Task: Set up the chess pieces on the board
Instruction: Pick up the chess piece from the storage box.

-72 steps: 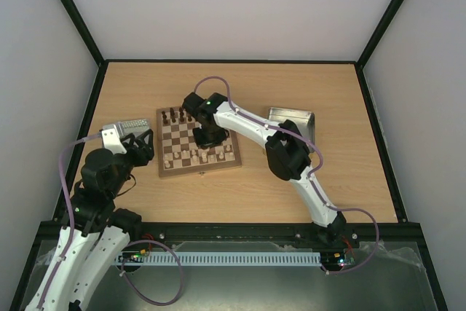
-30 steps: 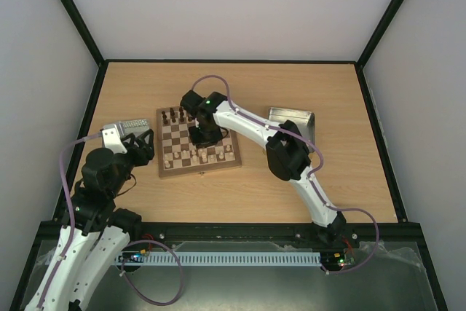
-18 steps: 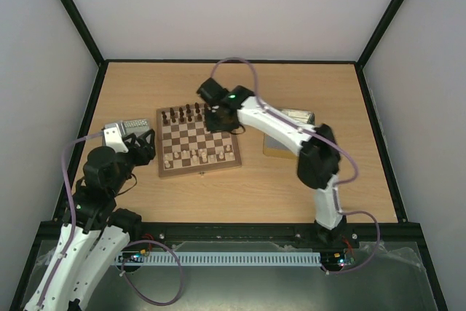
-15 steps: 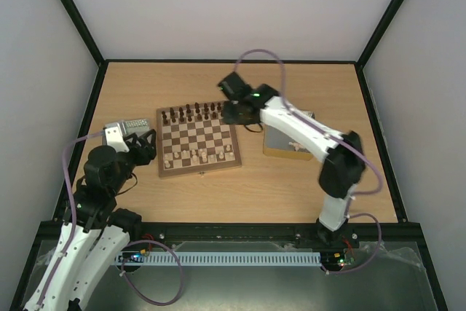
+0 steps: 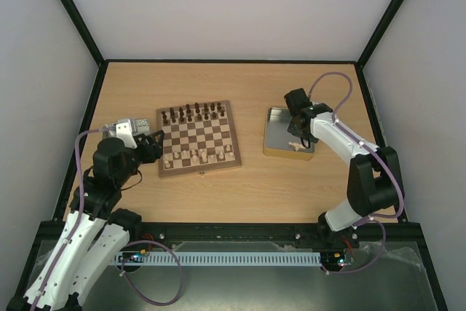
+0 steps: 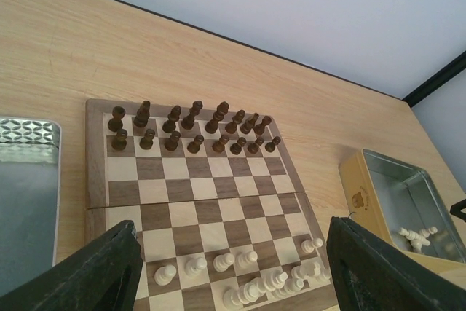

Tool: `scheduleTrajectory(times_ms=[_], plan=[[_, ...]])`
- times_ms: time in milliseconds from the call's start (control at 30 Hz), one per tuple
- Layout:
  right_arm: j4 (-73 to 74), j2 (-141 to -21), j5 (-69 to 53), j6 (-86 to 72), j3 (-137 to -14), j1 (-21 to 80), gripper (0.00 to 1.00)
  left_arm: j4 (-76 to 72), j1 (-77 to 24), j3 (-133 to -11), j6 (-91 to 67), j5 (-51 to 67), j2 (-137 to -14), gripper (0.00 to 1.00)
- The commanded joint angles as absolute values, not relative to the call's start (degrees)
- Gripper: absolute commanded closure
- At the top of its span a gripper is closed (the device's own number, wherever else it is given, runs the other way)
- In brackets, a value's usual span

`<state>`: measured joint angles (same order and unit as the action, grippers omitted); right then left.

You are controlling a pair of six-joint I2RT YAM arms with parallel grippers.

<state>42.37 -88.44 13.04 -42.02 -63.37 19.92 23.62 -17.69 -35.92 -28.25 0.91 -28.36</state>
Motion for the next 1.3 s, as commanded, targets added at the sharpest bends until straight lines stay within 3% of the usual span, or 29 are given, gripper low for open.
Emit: scheduleTrajectory(times_ms=[0, 1067, 1267], plan=[[37.18, -88.88, 17.21, -41.53, -61.04, 17.59, 0.77, 22.41, -17.45, -35.69, -27.47, 1.69, -28.65, 0.29], [32.3, -98.07, 16.32, -39.03, -57.08, 15.28, 0.75, 21.87, -17.42, -34.98, -27.33, 1.14, -29.95, 0.29], [31.72, -98.05, 15.45, -39.37, -56.03, 15.21, 0.79, 21.97, -17.44, -34.92, -27.27, 1.14, -29.95, 0.29]])
